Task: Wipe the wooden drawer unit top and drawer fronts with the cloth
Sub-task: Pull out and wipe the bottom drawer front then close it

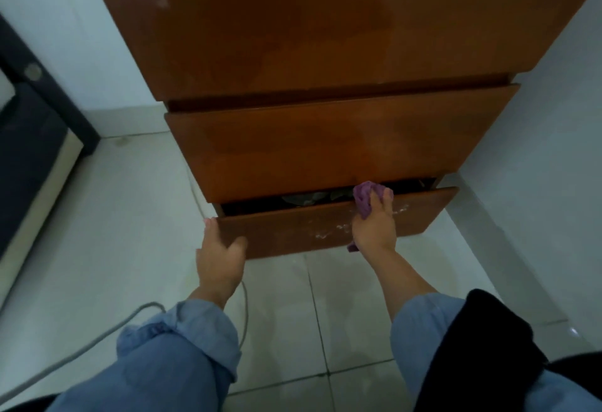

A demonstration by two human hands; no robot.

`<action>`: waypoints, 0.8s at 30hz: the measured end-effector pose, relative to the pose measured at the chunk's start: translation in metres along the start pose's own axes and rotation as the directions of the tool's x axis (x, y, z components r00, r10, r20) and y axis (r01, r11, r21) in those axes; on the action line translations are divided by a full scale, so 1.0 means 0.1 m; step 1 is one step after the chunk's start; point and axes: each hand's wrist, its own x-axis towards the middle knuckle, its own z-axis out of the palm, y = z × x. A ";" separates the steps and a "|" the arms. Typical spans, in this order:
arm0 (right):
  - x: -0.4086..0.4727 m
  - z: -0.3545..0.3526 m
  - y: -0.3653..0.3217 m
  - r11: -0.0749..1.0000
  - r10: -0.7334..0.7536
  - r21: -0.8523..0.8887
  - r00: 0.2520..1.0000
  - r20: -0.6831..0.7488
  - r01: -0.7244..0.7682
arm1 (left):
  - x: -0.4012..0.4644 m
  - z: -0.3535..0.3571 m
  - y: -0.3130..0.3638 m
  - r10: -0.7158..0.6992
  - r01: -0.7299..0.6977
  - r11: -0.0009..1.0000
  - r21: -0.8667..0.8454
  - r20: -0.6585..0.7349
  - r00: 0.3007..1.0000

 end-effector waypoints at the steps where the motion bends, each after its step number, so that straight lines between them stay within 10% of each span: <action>1: -0.06 0.03 -0.06 0.999 0.006 0.042 1.000 -0.029 -0.005 | -0.02 -0.01 0.05 -0.032 0.028 0.989 -0.145 -0.026 0.999; 24: -0.99 0.89 -1.34 0.928 -0.239 -0.074 0.737 0.632 0.364 | 0.10 -0.36 0.19 -0.348 0.322 0.452 -0.832 0.168 0.922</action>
